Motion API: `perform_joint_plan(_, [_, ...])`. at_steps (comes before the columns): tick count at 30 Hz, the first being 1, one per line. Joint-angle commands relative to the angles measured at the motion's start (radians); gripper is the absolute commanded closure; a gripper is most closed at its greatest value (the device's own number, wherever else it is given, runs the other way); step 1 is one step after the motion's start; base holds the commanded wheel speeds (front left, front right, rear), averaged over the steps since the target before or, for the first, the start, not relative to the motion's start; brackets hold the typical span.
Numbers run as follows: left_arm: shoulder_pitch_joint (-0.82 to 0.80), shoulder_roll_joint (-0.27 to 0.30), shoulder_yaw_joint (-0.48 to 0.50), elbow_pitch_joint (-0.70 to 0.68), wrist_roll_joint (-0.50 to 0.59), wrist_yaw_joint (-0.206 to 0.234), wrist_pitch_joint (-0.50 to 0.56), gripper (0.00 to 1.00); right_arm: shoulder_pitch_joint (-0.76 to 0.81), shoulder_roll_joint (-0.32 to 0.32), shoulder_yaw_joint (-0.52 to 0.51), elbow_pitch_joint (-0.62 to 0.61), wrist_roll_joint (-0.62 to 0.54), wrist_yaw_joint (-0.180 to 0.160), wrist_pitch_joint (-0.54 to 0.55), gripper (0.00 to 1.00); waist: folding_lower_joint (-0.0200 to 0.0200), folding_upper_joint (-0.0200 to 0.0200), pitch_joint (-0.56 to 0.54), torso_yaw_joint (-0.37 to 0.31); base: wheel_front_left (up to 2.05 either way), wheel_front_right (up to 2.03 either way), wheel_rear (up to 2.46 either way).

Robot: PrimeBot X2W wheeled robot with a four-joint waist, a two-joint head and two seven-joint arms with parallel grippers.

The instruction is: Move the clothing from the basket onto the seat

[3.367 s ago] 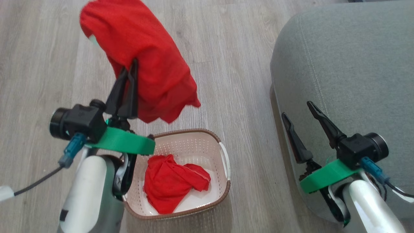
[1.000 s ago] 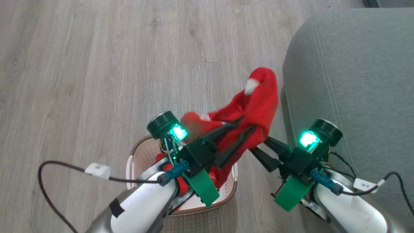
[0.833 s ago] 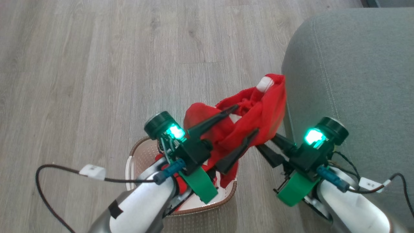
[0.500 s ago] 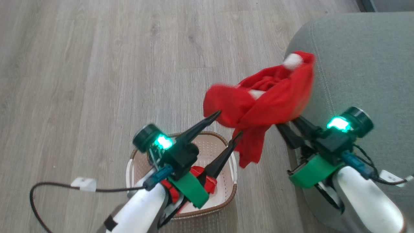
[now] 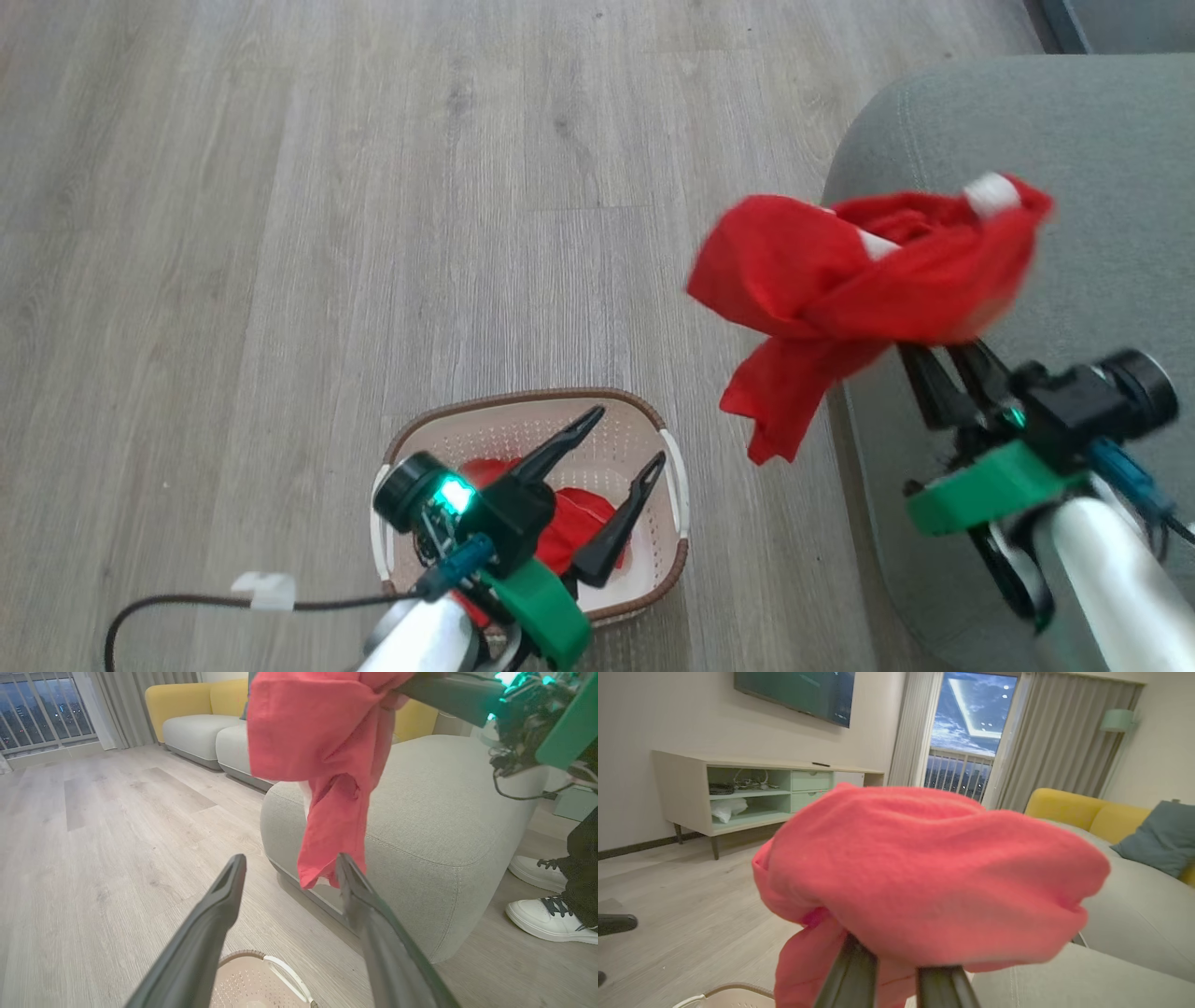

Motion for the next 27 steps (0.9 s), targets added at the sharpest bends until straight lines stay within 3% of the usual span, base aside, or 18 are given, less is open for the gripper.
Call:
perform_joint_plan(1, [-0.010, -0.012, 0.040, -0.036, 0.006, -0.001, -0.005, 0.00, 0.018, 0.010, -0.021, -0.024, 0.004, 0.000, -0.006, 1.00, 0.0000, -0.0001, 0.002, 0.002, 0.00, 0.00, 0.00])
perform_joint_plan(15, [0.026, -0.033, 0.072, -0.017, 0.021, -0.001, -0.005, 0.00, 0.061, 0.056, -0.161, 0.040, 0.009, 0.000, -0.006, 1.00, 0.0000, -0.0001, 0.026, 0.003, 0.00, 0.00, 0.00])
perform_joint_plan(27, [0.028, -0.041, 0.081, 0.006, 0.010, -0.001, -0.005, 0.00, 0.051, 0.061, -0.173, 0.050, 0.011, 0.000, -0.006, 1.00, 0.0000, -0.0001, 0.035, -0.013, 0.00, 0.00, 0.00])
